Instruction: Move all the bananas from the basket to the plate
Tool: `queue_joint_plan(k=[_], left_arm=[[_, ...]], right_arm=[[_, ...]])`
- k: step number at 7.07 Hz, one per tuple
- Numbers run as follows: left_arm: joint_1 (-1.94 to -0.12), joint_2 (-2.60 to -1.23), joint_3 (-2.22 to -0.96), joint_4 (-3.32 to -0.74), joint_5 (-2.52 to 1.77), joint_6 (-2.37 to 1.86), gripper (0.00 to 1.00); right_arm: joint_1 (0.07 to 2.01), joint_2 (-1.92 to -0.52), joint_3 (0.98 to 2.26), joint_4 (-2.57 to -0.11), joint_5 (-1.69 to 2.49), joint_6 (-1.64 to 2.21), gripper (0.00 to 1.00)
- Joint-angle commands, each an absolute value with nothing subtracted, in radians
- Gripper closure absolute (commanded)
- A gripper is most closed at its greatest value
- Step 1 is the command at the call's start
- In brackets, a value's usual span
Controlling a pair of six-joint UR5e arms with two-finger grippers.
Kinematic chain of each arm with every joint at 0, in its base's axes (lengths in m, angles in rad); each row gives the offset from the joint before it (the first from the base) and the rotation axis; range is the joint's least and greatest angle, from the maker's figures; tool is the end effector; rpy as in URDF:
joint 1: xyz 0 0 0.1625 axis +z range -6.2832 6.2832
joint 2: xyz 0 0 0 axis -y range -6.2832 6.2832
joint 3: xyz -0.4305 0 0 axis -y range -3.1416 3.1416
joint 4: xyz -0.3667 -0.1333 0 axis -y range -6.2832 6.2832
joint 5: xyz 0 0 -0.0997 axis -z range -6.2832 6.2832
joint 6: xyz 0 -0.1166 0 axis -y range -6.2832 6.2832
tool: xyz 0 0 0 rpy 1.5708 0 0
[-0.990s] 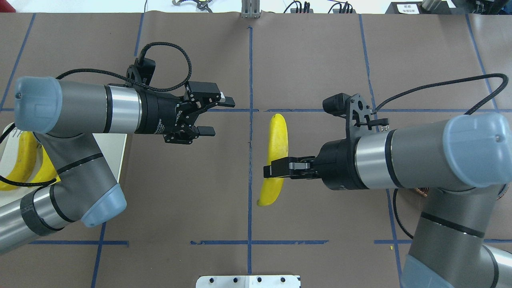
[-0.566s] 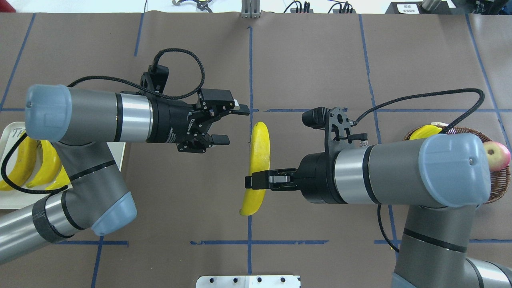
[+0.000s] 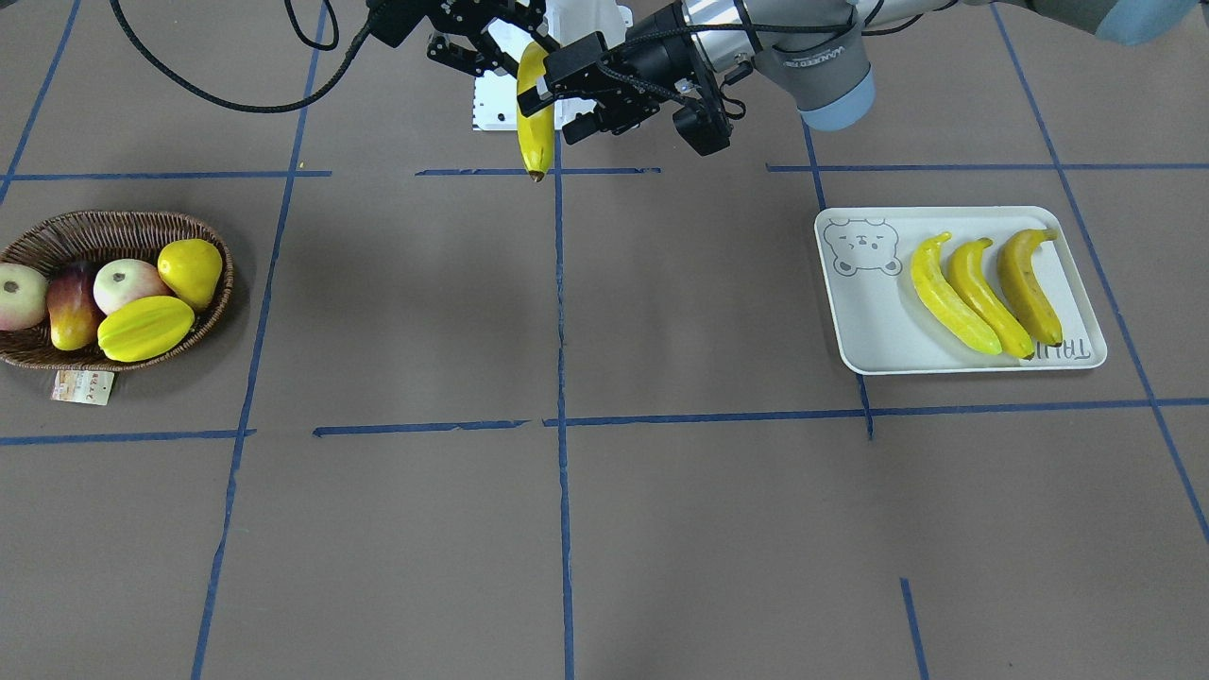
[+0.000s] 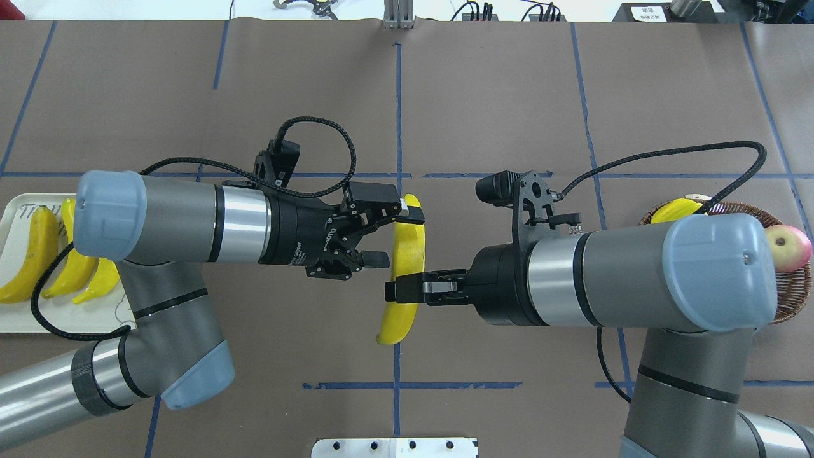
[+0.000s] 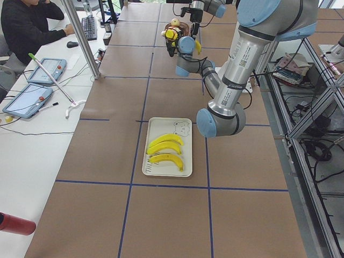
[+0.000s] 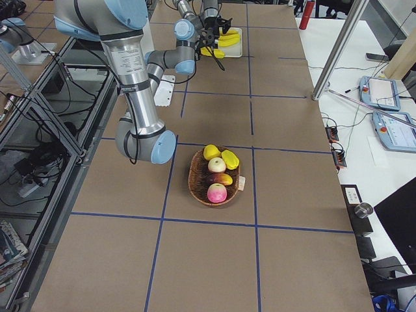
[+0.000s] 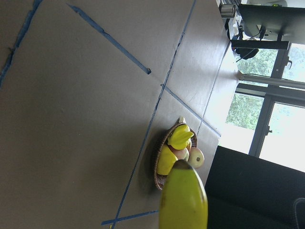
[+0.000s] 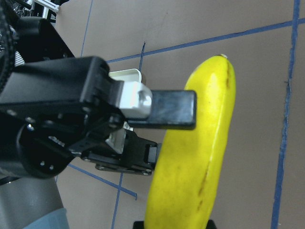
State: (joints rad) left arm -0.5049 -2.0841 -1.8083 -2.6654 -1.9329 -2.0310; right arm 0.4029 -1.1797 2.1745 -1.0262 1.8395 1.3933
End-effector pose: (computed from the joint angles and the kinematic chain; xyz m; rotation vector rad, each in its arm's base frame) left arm 0.4434 -0.3502 0.1618 -0.2119 1.8287 -0.3450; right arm -0.4008 -0.2821 0.1568 0.2327 -1.5229 -0.0279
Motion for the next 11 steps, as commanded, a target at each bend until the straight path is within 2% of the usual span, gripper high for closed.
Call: queue_joint_plan(k=[1, 2, 3, 4, 5, 9, 11], left_arm=[[-0.470, -2.086, -1.818, -2.665, -1.905, -2.033, 0.17], [-0.460, -2.086, -1.821, -2.666, -1.904, -2.033, 0.50], [-0.459, -2.083, -1.821, -2.666, -1.905, -2.026, 0.96], [-0.459, -2.080, -1.822, -2.666, -1.905, -2.023, 1.00], [-0.460, -2.077, -1.822, -2.666, -1.905, -2.023, 1.00], [-0.477, -2.071, -1.809, -2.660, -1.904, -2.011, 1.00], [-0.536, -2.030, -1.787, -2.587, -1.894, -1.961, 1.00]], right_arm=[[0.402, -1.180, 2.175, -1.026, 1.842, 1.393, 0.99], [0.403, -1.180, 2.175, -1.028, 1.844, 1.393, 0.99], [0.405, -1.181, 2.175, -1.028, 1.845, 1.393, 0.98], [0.403, -1.186, 2.175, -1.029, 1.848, 1.394, 0.49], [0.403, -1.181, 2.175, -1.034, 1.847, 1.397, 0.01], [0.416, -1.212, 2.235, -1.040, 1.855, 1.399, 0.00], [0.422, -1.297, 2.313, -1.080, 1.850, 1.402, 0.00]])
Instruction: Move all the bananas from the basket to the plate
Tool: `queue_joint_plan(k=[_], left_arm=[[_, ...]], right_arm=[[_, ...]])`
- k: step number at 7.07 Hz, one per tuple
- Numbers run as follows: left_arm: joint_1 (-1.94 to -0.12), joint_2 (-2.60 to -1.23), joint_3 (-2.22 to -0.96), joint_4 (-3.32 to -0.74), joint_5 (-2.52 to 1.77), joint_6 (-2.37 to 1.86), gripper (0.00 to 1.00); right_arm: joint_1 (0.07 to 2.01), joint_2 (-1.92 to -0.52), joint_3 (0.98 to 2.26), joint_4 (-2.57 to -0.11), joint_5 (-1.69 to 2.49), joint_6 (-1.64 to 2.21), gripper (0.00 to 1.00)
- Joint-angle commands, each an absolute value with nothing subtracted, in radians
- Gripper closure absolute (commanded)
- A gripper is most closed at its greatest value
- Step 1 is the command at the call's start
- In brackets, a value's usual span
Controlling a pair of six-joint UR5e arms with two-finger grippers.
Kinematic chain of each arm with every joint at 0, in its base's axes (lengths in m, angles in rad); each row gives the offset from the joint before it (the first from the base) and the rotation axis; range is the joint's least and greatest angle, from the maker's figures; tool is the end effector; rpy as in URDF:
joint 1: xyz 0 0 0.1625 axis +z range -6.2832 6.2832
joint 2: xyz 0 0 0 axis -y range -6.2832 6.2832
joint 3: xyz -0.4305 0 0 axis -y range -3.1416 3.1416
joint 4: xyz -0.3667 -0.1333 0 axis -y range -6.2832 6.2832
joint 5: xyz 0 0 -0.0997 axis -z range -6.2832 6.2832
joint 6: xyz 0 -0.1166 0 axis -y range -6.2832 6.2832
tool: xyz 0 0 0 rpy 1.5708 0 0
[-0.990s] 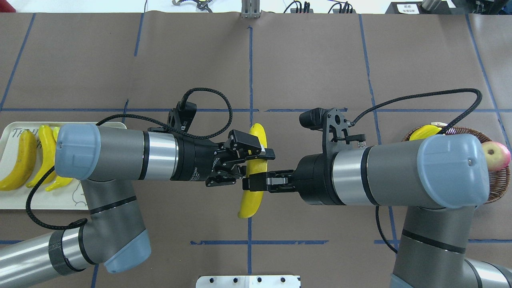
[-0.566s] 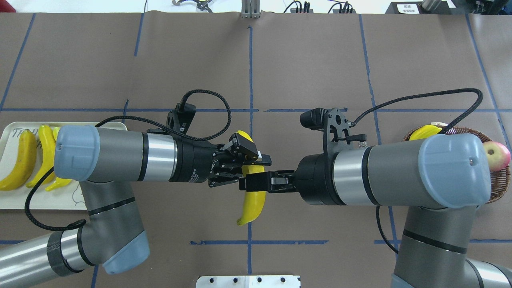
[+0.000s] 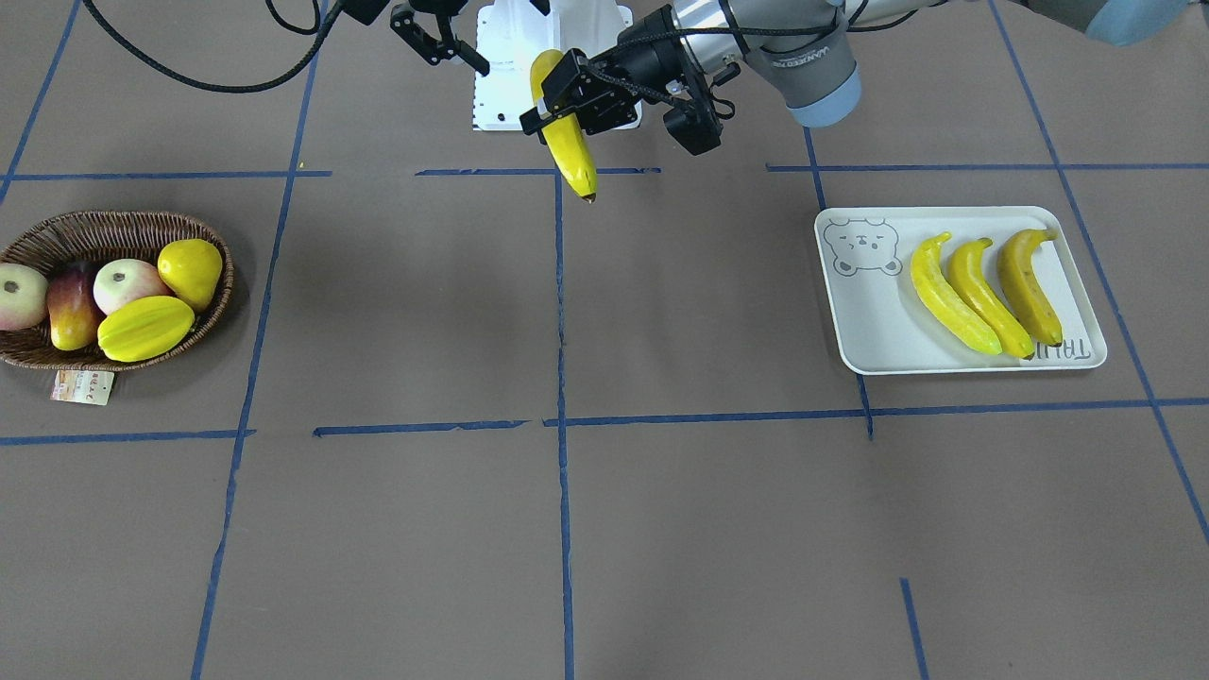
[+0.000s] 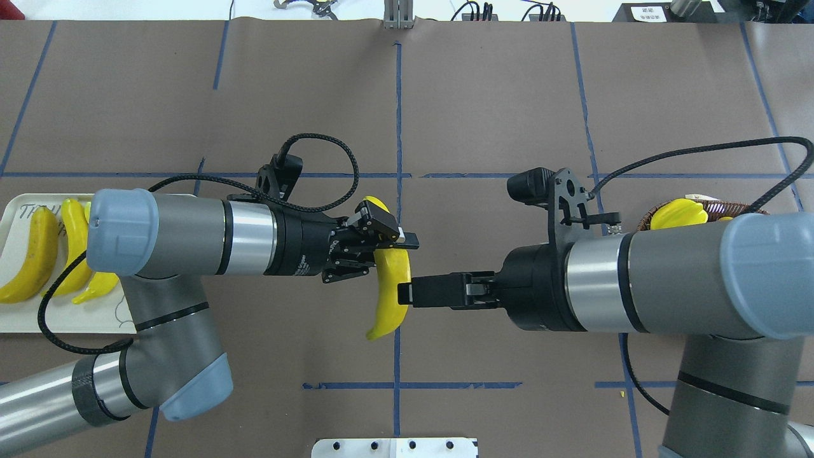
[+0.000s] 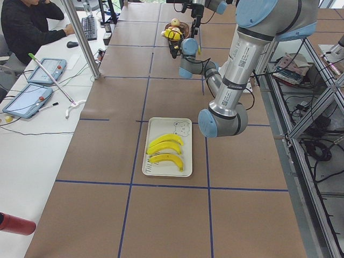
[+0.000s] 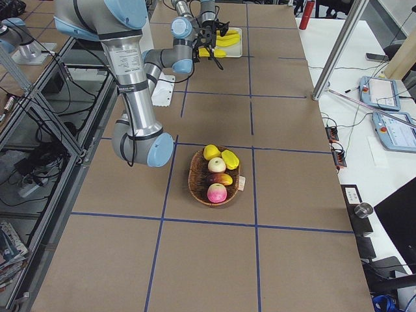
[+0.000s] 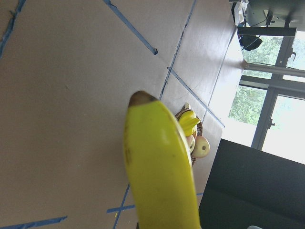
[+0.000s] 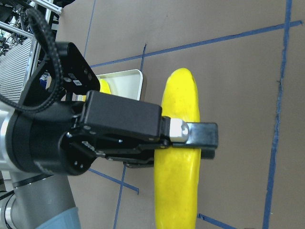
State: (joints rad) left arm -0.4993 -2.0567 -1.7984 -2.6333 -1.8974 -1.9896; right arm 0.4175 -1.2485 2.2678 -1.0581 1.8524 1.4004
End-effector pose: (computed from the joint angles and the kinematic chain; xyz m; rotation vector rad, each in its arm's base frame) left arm 0.4511 -0.3552 0.1831 -0.1653 1.7726 -0.3752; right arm -0.3652 -0.2724 0.1632 0.2256 -1.5169 -0.0190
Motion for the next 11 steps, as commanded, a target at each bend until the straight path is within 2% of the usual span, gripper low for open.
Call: queue_joint_plan(k=[1, 3, 6, 8, 11], left_arm=[[-0.585, -1.996, -1.796, -2.462, -1.899, -1.888, 1.00], [-0.652, -1.874, -1.885, -2.256, -1.893, -1.772, 1.00], [-0.655, -1.725, -1.999, -1.888, -1.823, -1.518, 1.00], [-0.657, -1.639, -1.982, -1.870, -1.812, -1.511, 1.00], [-0.646, -1.623, -1.898, -1.867, -1.758, -1.491, 1.00]], right_arm=[[0.467, -1.352, 2.334, -1.098, 1.858, 1.401, 0.00], [0.651, -1.446, 2.330, -1.158, 2.003, 1.382, 0.00], [0.857, -1.445, 2.324, -1.516, 2.103, 0.982, 0.00], [0.964, -1.446, 2.266, -1.580, 2.106, 0.779, 0.00], [0.989, -1.450, 2.235, -1.578, 2.111, 0.750, 0.00]])
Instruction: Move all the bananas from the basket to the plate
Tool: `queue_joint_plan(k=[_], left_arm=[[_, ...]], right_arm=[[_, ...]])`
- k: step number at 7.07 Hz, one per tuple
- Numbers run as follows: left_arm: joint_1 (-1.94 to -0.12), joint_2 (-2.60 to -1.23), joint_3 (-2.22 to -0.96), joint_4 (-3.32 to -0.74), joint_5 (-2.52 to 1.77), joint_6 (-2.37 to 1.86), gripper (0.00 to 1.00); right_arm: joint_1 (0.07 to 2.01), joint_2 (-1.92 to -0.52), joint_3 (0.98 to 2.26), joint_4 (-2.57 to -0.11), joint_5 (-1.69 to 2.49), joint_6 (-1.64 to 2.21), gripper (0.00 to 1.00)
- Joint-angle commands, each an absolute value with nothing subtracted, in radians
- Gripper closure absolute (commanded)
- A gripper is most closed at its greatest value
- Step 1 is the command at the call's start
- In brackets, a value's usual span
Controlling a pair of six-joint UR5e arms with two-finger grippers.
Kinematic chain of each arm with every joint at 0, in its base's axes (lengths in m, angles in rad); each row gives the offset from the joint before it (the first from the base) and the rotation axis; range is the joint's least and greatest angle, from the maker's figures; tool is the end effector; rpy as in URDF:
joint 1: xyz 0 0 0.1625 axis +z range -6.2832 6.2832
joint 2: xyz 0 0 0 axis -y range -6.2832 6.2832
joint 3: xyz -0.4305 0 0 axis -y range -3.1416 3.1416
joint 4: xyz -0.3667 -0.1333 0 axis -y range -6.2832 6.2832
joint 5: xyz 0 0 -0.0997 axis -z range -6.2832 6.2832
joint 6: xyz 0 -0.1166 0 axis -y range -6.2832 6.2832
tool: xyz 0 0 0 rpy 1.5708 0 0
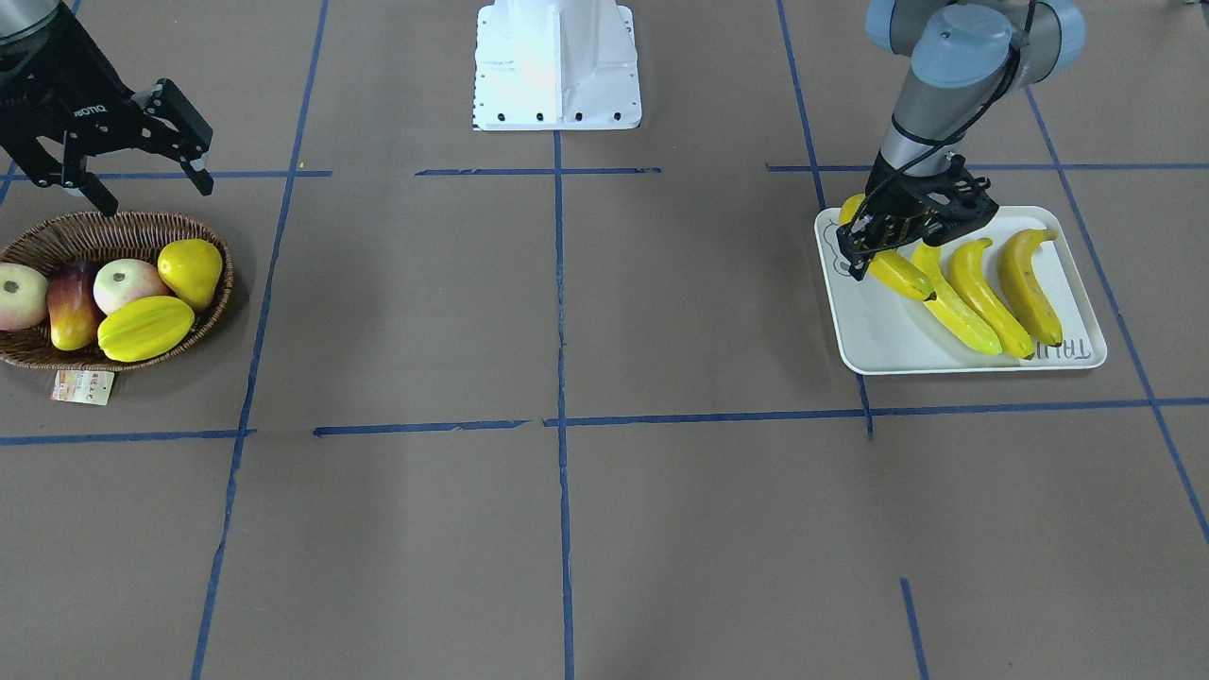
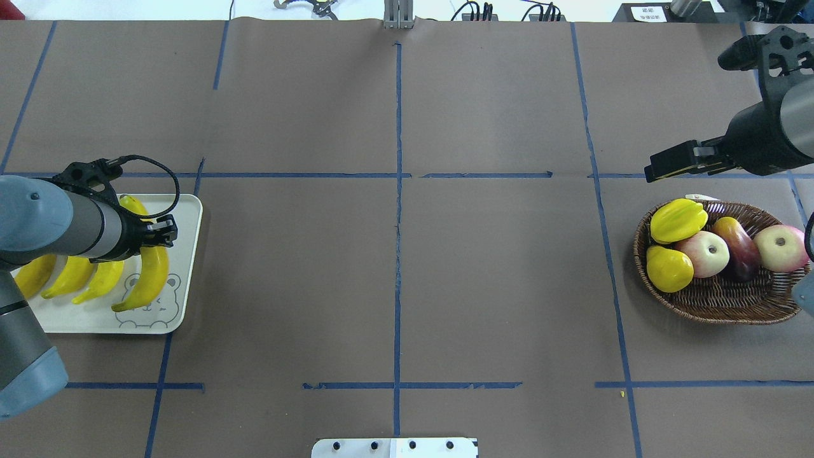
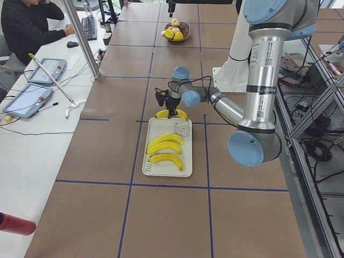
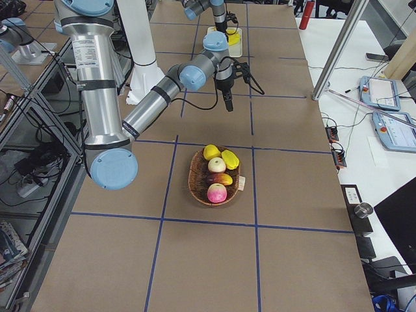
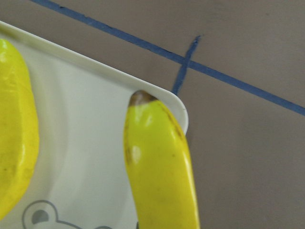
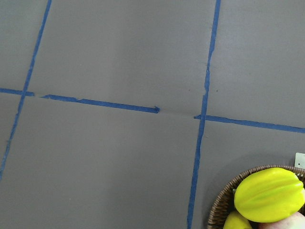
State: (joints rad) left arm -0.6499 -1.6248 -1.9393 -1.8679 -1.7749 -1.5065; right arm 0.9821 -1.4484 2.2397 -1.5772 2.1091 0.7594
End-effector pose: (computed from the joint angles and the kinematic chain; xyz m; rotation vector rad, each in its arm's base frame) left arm 0.3380 -0.3947 0.4622 0.0685 0.7476 -0.4848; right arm -0.1896 -0.4164 0.3293 0.2791 -0.8747 -0.0526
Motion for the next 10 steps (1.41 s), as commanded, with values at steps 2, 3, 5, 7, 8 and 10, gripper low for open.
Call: queue_joint_plan(k=[2, 3, 5, 7, 8, 10], left_arm=[[-0.650, -1.628, -1.862, -1.874, -1.723, -1.416, 0.02], [-0.655, -1.629, -1.884, -1.875, -1.733, -1.401, 0.00], [-0.685, -1.611, -1.977, -1.829, -1.747, -1.283, 0.00], [-0.872, -1.609, -2.078, -1.686, -1.942, -1.084, 0.00], [-0.997, -1.606, -2.083, -1.630, -2.053, -0.910, 0.00], [-1.231, -1.588, -2.074, -1.484, -2.141, -0.528, 0.00]], right_arm=[[0.989, -1.450, 2.235, -1.577, 2.111, 0.750, 0.00], [0.995, -1.450, 2.237, -1.577, 2.111, 0.750, 0.00], [1.008, -1.460, 2.235, -1.580, 2.111, 0.750, 0.00], [1.069, -1.518, 2.221, -1.577, 2.112, 0.668, 0.00], [1.147, -1.538, 2.167, -1.577, 2.199, 0.543, 0.00], [1.375, -1.543, 1.967, -1.572, 2.415, 0.223, 0.00]])
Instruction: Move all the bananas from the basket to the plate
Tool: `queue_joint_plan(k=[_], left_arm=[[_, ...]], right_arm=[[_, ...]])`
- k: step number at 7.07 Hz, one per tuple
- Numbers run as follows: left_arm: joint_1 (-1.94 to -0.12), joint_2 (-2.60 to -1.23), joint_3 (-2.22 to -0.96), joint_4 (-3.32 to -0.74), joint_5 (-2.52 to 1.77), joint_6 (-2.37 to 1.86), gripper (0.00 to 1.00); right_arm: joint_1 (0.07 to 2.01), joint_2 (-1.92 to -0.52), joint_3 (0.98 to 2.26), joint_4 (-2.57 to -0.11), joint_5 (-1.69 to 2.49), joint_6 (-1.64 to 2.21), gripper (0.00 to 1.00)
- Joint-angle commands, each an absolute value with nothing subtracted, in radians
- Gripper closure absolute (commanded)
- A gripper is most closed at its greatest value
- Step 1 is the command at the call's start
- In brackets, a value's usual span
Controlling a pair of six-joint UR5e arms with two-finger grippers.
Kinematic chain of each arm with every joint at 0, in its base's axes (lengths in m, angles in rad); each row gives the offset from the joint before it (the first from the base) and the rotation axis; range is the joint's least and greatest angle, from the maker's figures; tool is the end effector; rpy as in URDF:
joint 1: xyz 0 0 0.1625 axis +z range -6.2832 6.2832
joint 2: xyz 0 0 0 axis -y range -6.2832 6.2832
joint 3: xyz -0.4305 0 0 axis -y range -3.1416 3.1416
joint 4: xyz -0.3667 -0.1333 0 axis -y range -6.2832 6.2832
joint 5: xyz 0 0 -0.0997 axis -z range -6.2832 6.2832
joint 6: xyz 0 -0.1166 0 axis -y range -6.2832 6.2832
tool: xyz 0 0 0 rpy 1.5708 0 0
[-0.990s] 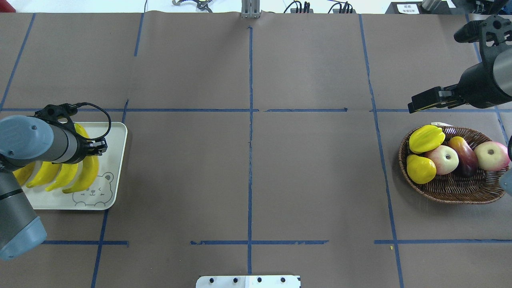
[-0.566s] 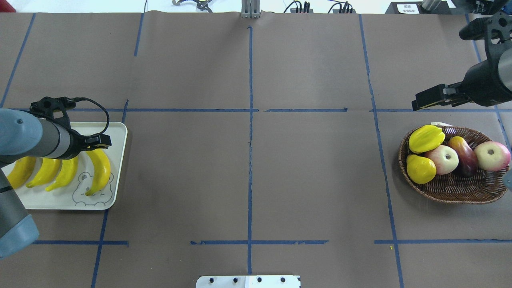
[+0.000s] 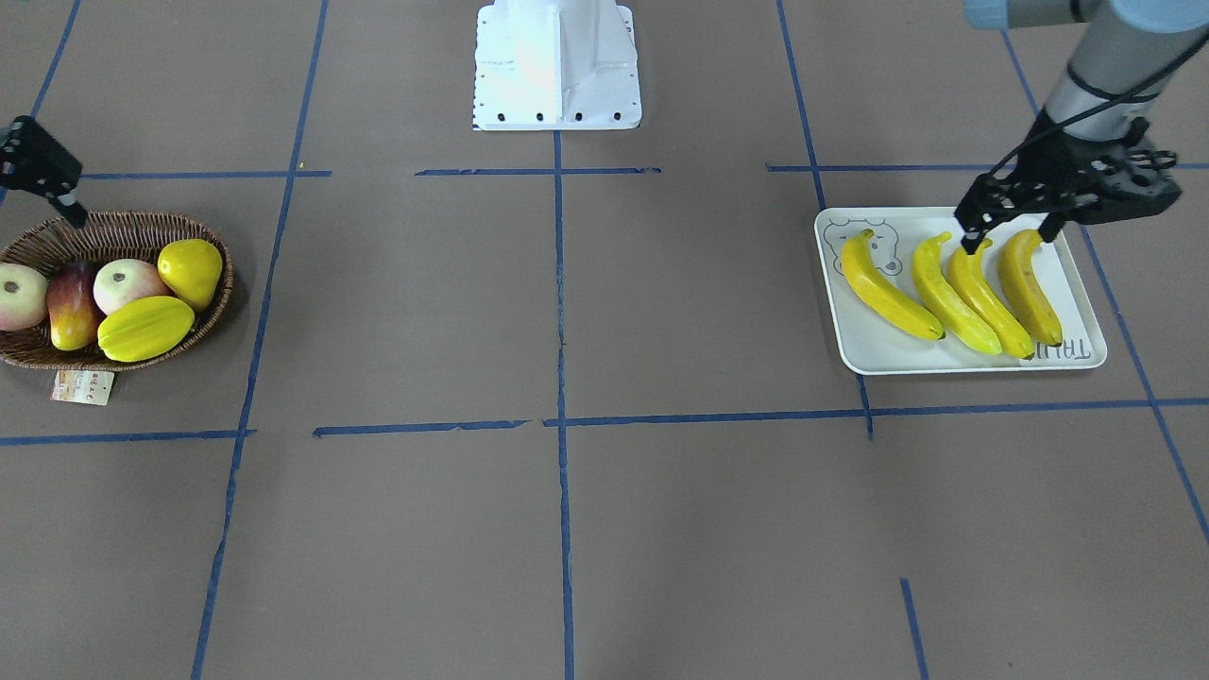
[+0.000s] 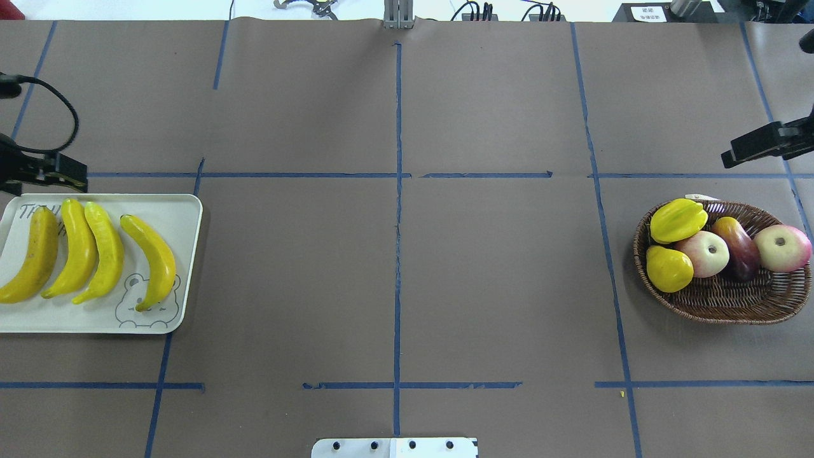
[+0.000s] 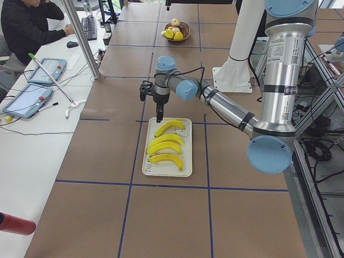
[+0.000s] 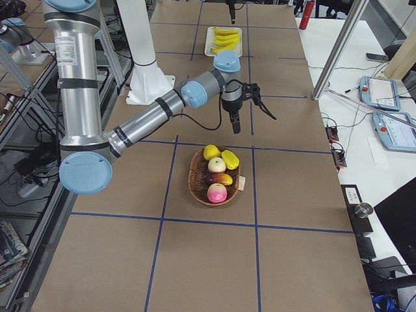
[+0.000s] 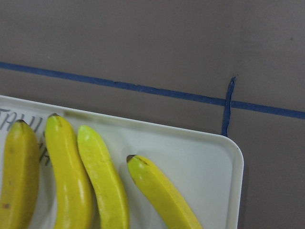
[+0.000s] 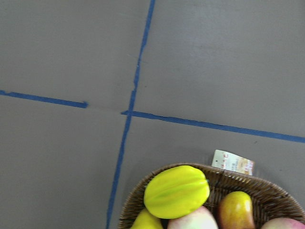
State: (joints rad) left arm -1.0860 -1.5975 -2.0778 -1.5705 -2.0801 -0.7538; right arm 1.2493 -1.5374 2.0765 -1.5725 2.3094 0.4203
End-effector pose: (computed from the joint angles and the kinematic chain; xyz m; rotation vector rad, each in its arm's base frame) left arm 0.1490 -0.4469 0.4433 0.1363 0.7075 -0.1215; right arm -0.0930 -0.4527 0.4275 0.2163 -0.8561 -0.1061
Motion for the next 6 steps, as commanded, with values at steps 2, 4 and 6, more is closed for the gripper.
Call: queue_joint_plan(k=[2, 4, 6], left_arm=[[-1.467, -1.589, -2.011, -1.323, -2.300, -0.193, 0.00], [-1.622, -1.585, -1.848, -1.286, -2.429, 0.042, 0.00], [-1.628, -1.565, -1.781, -1.304, -2.448, 0.070, 0.00]], right_arm=[[1.503, -1.580, 1.805, -1.568, 2.436, -0.039, 0.00], [1.569, -1.585, 1.720, -1.565, 2.444, -0.058, 0.00], [1.569, -1.598, 1.713, -1.565, 2.444, -0.060, 0.00]])
